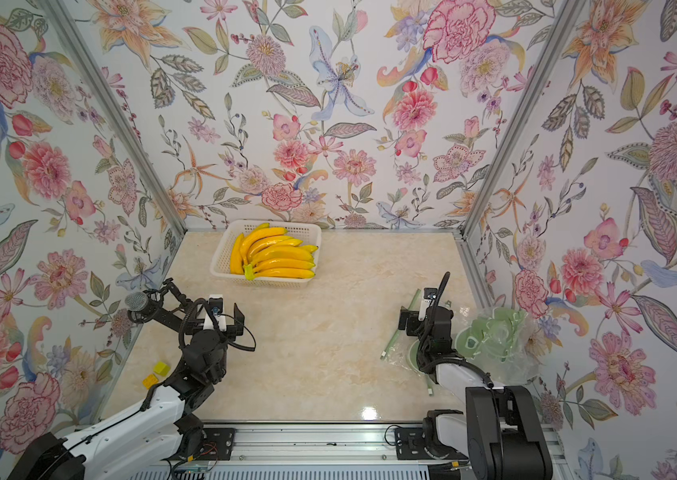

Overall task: Open the zip-top bag and take out the banana
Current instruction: Adjust the zipper food storage bag in the zipper food storage bag, then reset both arms

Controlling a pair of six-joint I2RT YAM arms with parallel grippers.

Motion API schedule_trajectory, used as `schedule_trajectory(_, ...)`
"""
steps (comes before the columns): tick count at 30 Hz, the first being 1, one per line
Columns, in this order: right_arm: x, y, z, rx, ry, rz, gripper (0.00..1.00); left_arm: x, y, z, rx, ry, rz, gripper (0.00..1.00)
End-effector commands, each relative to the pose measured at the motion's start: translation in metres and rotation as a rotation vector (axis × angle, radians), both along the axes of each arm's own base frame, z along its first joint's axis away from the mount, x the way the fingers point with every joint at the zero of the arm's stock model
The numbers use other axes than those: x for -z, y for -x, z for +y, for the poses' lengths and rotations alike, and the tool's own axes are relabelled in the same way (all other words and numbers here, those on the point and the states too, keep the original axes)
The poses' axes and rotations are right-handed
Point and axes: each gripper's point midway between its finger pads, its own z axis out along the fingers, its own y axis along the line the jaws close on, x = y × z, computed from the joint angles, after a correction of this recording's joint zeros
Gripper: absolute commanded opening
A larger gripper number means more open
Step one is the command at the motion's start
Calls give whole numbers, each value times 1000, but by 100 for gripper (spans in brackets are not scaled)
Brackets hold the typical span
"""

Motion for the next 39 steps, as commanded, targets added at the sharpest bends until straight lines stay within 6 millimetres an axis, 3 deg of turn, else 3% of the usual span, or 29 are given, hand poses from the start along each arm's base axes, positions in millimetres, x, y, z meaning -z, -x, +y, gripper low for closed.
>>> schedule_trajectory(1,-27,-10,10,-69,45,-152,100,-16,-7,2,97,-36,-92,99)
schedule_trajectory(5,-38,-12,14,-105,73,-242,100,-1,-22,11,89,-24,-53,99)
schedule_trajectory(9,-36,-22,11,-109,88,-269,100,18,-31,22,77,-37,-27,99)
schedule_trajectory(12,-21,-26,6,-91,87,-295,100,16,-37,17,116,-79,-35,99)
schedule_trajectory(17,-19,-27,4,-77,85,-283,100,14,-47,5,221,-69,-67,99)
schedule_trajectory(25,-17,-31,-10,19,92,-256,100,18,-53,25,175,22,-86,99)
schedule_trajectory(29,-15,-35,-18,83,108,-236,100,30,-63,39,121,62,-83,99)
schedule_trajectory(31,-15,-34,-19,89,108,-235,100,29,-73,38,126,62,-53,99)
schedule_trajectory(39,-12,-40,-19,40,52,-208,100,32,-76,41,116,72,-39,99)
